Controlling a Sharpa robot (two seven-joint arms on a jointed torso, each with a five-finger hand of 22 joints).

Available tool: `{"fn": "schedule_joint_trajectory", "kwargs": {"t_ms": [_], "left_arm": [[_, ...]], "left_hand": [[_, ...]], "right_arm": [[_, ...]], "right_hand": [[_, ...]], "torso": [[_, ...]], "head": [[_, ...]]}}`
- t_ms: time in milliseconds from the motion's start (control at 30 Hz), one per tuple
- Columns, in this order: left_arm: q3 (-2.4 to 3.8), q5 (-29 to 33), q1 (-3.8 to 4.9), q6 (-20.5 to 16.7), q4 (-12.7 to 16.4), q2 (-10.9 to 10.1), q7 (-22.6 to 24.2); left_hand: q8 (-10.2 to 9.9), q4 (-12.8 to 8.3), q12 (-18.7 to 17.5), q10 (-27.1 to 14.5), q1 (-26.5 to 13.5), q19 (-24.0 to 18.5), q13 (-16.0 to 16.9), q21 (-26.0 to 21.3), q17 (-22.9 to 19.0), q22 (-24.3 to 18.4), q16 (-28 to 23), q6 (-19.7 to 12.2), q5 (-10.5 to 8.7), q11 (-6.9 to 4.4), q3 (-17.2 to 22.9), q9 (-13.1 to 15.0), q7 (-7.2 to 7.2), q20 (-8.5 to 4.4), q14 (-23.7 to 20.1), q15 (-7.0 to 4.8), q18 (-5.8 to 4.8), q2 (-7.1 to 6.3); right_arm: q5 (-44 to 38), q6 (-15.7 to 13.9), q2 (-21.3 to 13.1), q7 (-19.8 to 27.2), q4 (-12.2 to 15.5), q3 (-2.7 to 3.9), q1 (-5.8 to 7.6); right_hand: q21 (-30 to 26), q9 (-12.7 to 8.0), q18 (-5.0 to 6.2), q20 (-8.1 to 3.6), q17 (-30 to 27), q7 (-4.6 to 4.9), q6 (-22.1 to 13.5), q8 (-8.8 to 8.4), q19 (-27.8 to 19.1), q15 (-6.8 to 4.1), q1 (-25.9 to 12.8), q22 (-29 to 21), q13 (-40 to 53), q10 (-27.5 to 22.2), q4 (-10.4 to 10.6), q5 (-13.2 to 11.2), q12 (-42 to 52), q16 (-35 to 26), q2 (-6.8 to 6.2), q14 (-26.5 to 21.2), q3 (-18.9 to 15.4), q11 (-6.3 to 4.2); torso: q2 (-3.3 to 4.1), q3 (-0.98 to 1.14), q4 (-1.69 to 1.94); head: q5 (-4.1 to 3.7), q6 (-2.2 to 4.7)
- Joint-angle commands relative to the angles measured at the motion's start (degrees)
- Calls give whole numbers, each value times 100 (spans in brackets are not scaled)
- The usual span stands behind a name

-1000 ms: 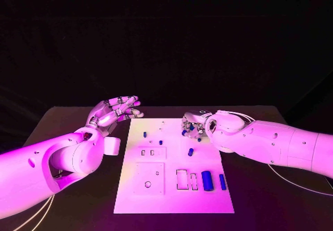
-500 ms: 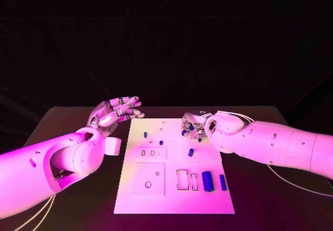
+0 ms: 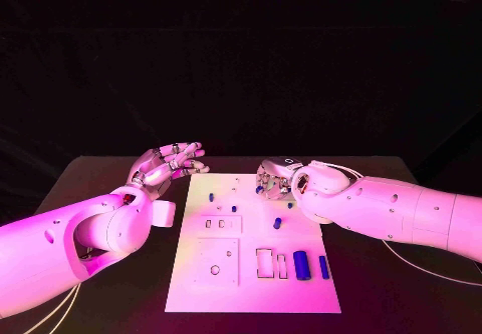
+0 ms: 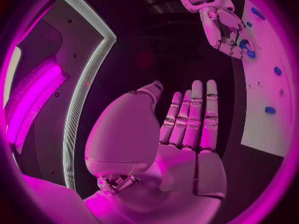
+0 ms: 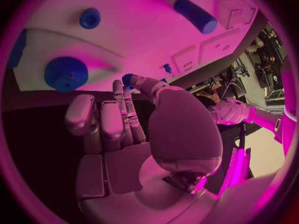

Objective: Assemble the parts on the task board

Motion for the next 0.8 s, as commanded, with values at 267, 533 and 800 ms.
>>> {"fn": "schedule_joint_trajectory", "kwargs": {"t_ms": [267,533,800], "left_arm": [[5,31,8,127,7,30,23],[5,31,8,151,9,72,18],[5,31,8,158,14,92,16]], "left_hand": [[-21,12,-28,-10,-9,-5,0,3,6,-6,-26,-48,-14,41,36,8,253,16,-1,42,74,38],[-21,12,-28,-10,-9,-5,0,3,6,-6,-26,-48,-14,41,36,8,253,16,-1,42,74,38],[-21,12,-28,-10,-9,-5,0,3,6,-6,-26,-48,-14,41,36,8,253,16,-1,42,74,38]], "right_arm": [[180,-377,438,-162,-348,15,9],[209,-502,735,-208,-651,18,-16],[208,-640,899,-243,-860,46,-21]], "right_hand": [[19,17,-92,5,-14,-8,8,25,7,-30,-17,5,3,13,27,22,24,14,64,40,35,6],[8,20,-89,5,-26,-5,-3,24,-3,-30,-15,-11,2,7,24,22,21,8,64,37,40,7],[2,26,-87,5,-35,3,-24,21,-9,-28,-19,-19,-1,-6,21,22,13,5,57,34,42,12]], "torso": [[15,-3,1],[19,-2,22],[32,-5,33]], "head": [[22,21],[11,27],[42,28]]}}
